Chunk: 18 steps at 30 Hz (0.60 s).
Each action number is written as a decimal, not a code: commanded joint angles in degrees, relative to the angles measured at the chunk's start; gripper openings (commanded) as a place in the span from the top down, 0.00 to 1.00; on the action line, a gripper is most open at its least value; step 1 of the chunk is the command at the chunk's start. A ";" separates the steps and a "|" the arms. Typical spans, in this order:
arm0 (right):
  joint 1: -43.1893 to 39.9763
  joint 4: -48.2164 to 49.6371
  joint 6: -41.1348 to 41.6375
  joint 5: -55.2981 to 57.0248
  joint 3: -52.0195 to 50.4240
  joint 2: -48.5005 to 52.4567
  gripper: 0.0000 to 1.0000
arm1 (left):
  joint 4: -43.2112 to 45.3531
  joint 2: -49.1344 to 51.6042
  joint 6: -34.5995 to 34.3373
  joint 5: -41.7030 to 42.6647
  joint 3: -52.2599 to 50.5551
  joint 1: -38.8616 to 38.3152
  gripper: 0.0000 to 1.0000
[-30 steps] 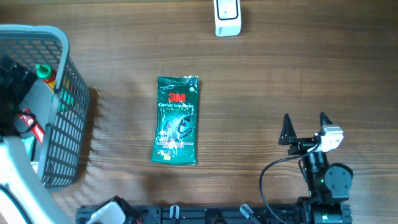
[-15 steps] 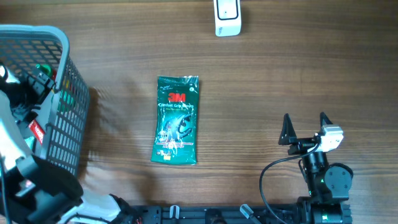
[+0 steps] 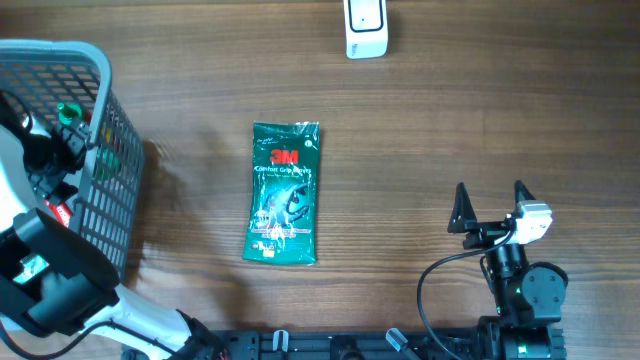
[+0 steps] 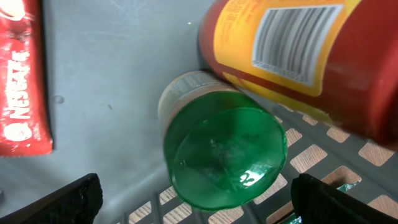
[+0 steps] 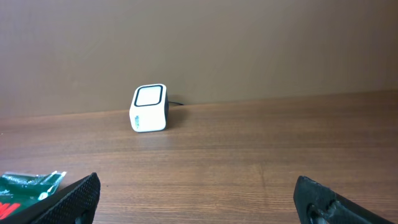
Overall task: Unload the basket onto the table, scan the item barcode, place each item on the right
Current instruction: 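Return the left gripper to the basket and grasp the green-capped jar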
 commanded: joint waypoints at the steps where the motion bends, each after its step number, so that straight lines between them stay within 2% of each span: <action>1: 0.20 0.15 -0.55 0.55 -0.04 0.07 0.00 | 0.48 1.84 1.09 0.94 -0.28 -1.88 0.00; 8: 0.20 0.15 -0.55 0.55 -0.04 0.07 0.00 | 0.68 2.75 1.11 0.63 -1.03 -2.58 0.00; 15: 0.20 0.15 -0.57 0.55 -0.04 0.07 0.00 | 3.58 2.80 1.11 0.07 -6.67 -2.58 0.01; 17: 0.20 0.13 -0.57 0.55 -0.04 0.07 0.00 | 4.11 2.80 1.14 -0.04 -7.65 -2.56 0.12; 18: 0.20 0.15 -0.57 0.55 -0.04 0.07 0.00 | 4.07 2.80 1.14 -0.44 -7.65 -2.54 0.24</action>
